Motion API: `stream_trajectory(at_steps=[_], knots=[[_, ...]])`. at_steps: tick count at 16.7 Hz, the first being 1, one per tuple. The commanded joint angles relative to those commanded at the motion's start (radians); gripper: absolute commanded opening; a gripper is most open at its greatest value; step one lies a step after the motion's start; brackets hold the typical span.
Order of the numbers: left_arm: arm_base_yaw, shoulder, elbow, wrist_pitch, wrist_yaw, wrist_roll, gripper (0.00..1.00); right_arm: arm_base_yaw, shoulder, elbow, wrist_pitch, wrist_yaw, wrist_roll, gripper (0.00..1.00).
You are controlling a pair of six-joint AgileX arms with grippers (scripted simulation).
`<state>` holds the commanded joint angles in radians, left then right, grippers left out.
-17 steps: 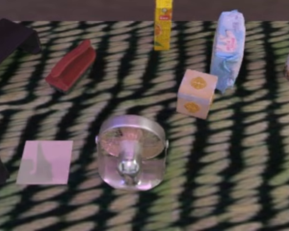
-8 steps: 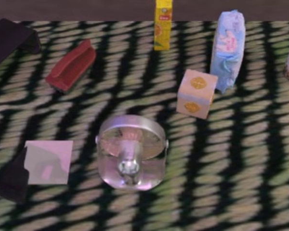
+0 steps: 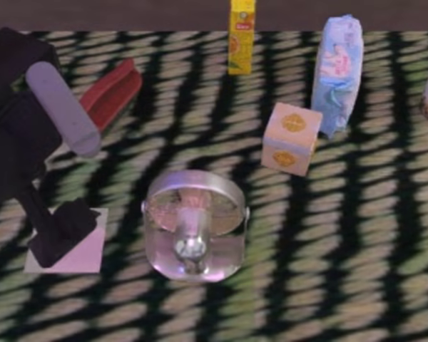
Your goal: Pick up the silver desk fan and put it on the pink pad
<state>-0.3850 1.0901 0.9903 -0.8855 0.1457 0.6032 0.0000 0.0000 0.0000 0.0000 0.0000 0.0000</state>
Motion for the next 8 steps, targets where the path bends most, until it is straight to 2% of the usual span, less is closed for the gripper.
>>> stream_trajectory(at_steps=[4,8], knots=[[-0.11,0.335,0.382,-0.188,-0.01,0.151,1.0,0.0,0.0,0.0,0.0,0.0,0.0,1.0],[-0.201,0.611,0.69,-0.362,-0.057,0.273,1.0,0.0,0.0,0.0,0.0,0.0,0.0,1.0]])
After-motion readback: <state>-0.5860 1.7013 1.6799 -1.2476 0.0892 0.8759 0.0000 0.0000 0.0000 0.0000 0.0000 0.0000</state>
